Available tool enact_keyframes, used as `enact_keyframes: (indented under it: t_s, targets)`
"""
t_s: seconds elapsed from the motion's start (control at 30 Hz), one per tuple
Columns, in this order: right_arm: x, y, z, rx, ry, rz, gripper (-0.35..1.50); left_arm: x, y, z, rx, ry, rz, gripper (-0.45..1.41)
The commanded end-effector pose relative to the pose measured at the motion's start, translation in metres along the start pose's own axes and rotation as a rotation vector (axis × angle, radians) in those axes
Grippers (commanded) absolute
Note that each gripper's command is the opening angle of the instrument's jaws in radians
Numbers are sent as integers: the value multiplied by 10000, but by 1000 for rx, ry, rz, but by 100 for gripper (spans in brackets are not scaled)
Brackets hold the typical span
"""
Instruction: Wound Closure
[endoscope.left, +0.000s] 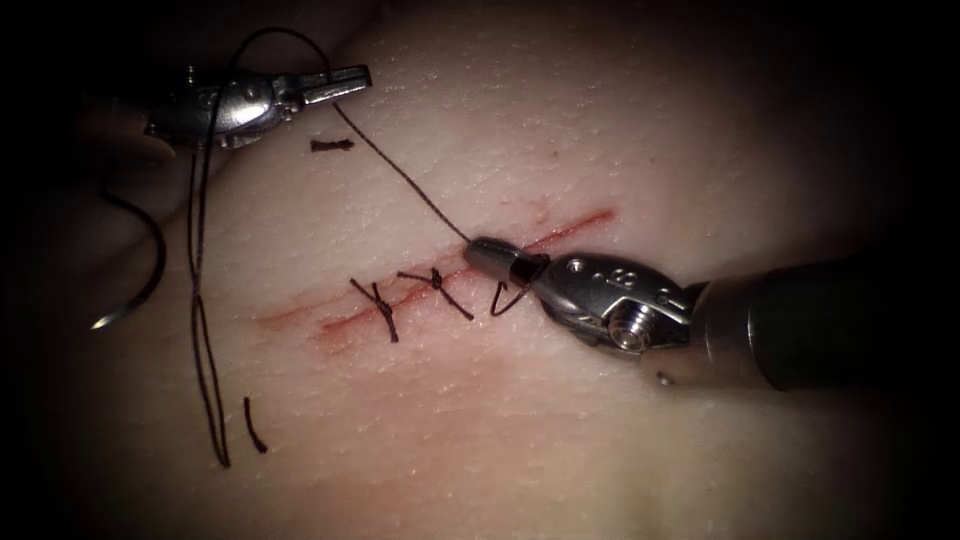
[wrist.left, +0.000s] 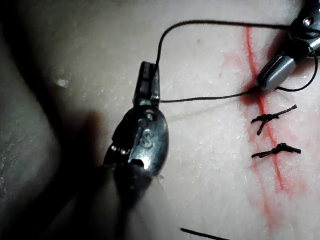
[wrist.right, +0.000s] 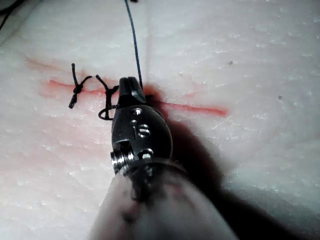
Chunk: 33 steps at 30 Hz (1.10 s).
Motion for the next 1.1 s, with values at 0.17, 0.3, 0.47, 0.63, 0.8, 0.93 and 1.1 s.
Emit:
enact_keyframes:
  t_s: [0.17,0.3,0.47,0.63,0.8,0.93,1.1]
  targets:
    - [-16,-8,4,10,2,-7,-35,-9,-34,5,18,-14,-9,-45]
    - [-20,-7,2,14,3,-12,-35,-13,-60,6,24,-22,-10,-45]
    - [-22,-7,-2,18,6,-14,-35,-17,-94,6,28,-40,-17,-45]
    - [-24,-7,-3,18,9,-21,-35,-21,-119,6,29,-48,-21,-45]
    - [-25,-7,-4,20,13,-29,-35,-24,-147,7,36,-52,-27,-45]
    - [-26,-7,-5,21,13,-30,-35,-25,-164,8,44,-58,-27,-45]
    - [-30,-5,-11,28,13,-40,-35,-29,-186,10,56,-69,-22,-45]
